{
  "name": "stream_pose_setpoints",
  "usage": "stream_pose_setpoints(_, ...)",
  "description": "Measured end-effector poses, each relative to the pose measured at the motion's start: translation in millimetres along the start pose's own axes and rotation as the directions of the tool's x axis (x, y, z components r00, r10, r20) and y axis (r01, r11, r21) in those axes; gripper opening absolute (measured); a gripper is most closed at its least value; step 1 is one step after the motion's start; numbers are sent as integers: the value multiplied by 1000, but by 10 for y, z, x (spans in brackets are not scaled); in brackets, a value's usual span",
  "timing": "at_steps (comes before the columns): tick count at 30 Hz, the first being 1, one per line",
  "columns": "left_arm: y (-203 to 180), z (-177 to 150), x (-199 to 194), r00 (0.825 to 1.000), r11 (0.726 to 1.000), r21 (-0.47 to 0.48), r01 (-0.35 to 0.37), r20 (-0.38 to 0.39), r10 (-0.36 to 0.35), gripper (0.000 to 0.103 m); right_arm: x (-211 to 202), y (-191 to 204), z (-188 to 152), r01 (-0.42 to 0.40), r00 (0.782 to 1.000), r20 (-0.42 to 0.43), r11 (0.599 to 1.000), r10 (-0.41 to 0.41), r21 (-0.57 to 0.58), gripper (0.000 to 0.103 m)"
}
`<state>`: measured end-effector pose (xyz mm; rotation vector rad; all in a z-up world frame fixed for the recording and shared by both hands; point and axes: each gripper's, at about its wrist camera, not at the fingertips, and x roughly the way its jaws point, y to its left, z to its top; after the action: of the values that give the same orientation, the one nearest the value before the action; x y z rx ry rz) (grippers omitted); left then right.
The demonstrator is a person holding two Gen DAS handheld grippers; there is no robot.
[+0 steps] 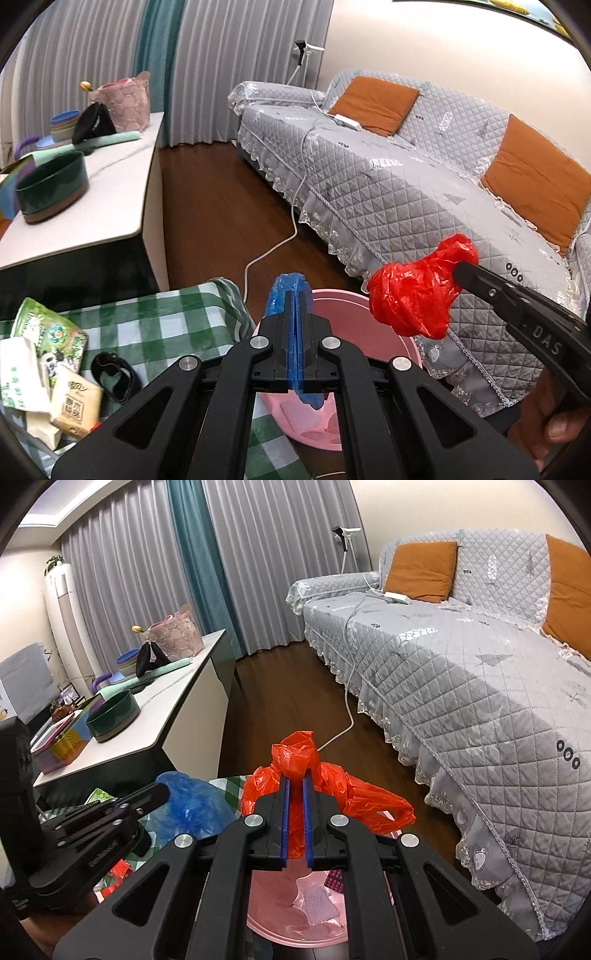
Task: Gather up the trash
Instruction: 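Carry the red bag over the pink bucket and release it while the left tool releases the blue bag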
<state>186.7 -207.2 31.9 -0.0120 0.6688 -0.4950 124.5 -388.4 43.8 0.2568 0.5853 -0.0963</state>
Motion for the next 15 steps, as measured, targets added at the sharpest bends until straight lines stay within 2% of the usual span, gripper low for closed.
stream_pose_setpoints(9, -15, -32, 195, 999, 1000, -15, 19, -38, -19, 0, 59, -66, -14, 15, 1000, -18, 1000, -14, 28, 7)
stream_pose_setpoints(12, -7, -36, 268, 997, 999, -24, 34, -68, -35, 1, 84, -100, -19, 24, 999, -29, 999, -23, 46, 13)
stream_pose_setpoints(14, -12, -38, 309, 996, 999, -28, 26, -88, -29, 6, 107, -124, -30, 37, 999, -42, 998, -34, 52, 29)
stream_pose_setpoints(15, -7, -42, 323, 995, 999, -33, 20, -99, -24, 21, 112, -138, -36, 43, 998, -43, 997, -41, 58, 47)
